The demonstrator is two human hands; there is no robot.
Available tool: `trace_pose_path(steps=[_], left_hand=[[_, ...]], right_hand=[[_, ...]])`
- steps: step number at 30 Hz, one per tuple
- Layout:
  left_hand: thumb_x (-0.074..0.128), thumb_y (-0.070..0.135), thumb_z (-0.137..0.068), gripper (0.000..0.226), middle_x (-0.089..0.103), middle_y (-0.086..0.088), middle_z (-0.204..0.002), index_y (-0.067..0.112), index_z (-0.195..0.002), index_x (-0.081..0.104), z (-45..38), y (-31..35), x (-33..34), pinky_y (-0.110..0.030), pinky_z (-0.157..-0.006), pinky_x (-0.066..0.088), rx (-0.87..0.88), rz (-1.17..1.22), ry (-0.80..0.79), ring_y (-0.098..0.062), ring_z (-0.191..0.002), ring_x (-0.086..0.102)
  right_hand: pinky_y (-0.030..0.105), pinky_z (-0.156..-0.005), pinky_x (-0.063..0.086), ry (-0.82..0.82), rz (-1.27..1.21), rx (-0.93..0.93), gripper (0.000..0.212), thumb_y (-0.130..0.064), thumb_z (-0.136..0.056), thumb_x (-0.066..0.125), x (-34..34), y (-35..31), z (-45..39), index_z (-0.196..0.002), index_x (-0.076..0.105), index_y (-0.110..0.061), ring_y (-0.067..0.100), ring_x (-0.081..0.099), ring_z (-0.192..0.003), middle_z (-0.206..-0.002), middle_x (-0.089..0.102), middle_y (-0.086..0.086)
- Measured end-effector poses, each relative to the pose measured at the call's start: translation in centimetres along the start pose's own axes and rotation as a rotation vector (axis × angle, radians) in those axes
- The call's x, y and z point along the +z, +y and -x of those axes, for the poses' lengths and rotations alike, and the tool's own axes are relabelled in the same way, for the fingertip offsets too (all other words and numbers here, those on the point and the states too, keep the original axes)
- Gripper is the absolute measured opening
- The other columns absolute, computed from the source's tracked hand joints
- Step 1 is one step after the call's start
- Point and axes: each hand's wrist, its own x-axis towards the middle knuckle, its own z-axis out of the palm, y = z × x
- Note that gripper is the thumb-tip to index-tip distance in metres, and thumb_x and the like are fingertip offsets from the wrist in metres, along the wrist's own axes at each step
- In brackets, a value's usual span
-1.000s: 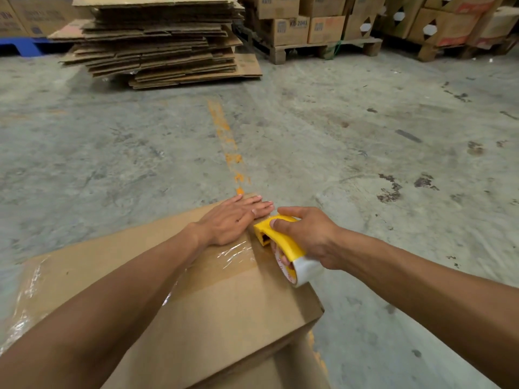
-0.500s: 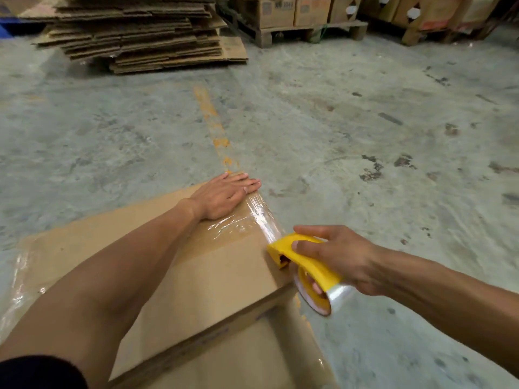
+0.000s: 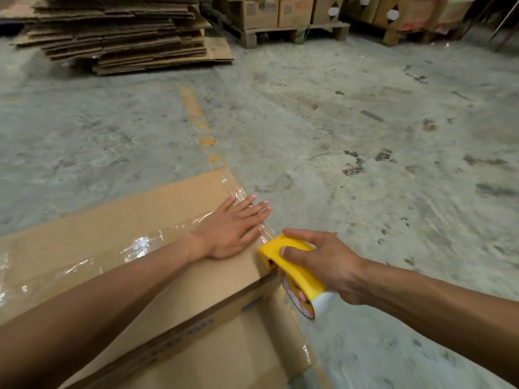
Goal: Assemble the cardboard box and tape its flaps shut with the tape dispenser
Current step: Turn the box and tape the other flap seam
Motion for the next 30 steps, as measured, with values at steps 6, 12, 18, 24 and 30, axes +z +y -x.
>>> trace_pose_path(steps=[6,12,18,24,30], left_hand=[[0.009,0.049,-0.102,0.055,-0.001,0.018,-0.161,0.035,-0.154,-0.004,-2.5,-4.0,-0.6,-0.038,-0.120,-0.007,-0.079,0.014,-0.032,-0.012,-0.149,-0.011],[0.009,0.049,-0.102,0.055,0.000,0.018,-0.161,0.035,-0.155,-0.002,-3.6,-6.2,-1.1,-0.040,-0.121,-0.005,-0.111,0.023,-0.034,-0.013,-0.149,-0.010],[0.006,0.051,-0.101,0.056,-0.001,0.017,-0.161,0.036,-0.154,-0.003,-3.4,-6.3,-1.1,-0.040,-0.121,-0.005,-0.101,0.012,-0.026,-0.011,-0.149,-0.011],[0.011,0.052,-0.101,0.055,0.003,0.013,-0.161,0.038,-0.154,0.006,-3.5,-5.9,-0.7,-0.042,-0.121,-0.002,-0.123,0.032,0.013,-0.014,-0.150,-0.006],[0.022,0.054,-0.097,0.060,0.028,0.006,-0.158,0.028,-0.150,0.034,-1.5,-2.1,-0.6,-0.046,-0.121,0.011,-0.013,0.055,0.145,-0.016,-0.149,0.018]], right_hand=[[0.026,-0.043,0.050,0.032,0.082,-0.068,0.050,-0.016,-0.092,0.068,0.8,-2.0,-3.4,-0.139,0.051,-0.022,0.017,0.057,-0.034,-0.089,0.061,0.017],[0.027,-0.046,0.052,-0.015,0.131,-0.083,0.056,-0.017,-0.093,0.066,0.6,-3.8,-5.2,-0.144,0.045,-0.022,0.024,0.057,-0.038,-0.081,0.067,0.019],[0.025,-0.045,0.051,-0.009,0.177,-0.032,0.047,-0.019,-0.090,0.069,-2.1,-0.6,-0.7,-0.135,0.056,-0.026,0.018,0.055,-0.041,-0.076,0.068,0.013],[0.024,-0.040,0.048,-0.024,0.117,0.021,0.045,-0.015,-0.090,0.069,-3.3,0.1,0.3,-0.133,0.058,-0.025,0.021,0.052,-0.033,-0.069,0.068,0.013],[0.022,-0.040,0.049,-0.002,0.172,0.044,0.045,-0.020,-0.088,0.073,-2.7,1.2,-1.8,-0.130,0.061,-0.026,0.015,0.055,-0.034,-0.084,0.068,0.013]])
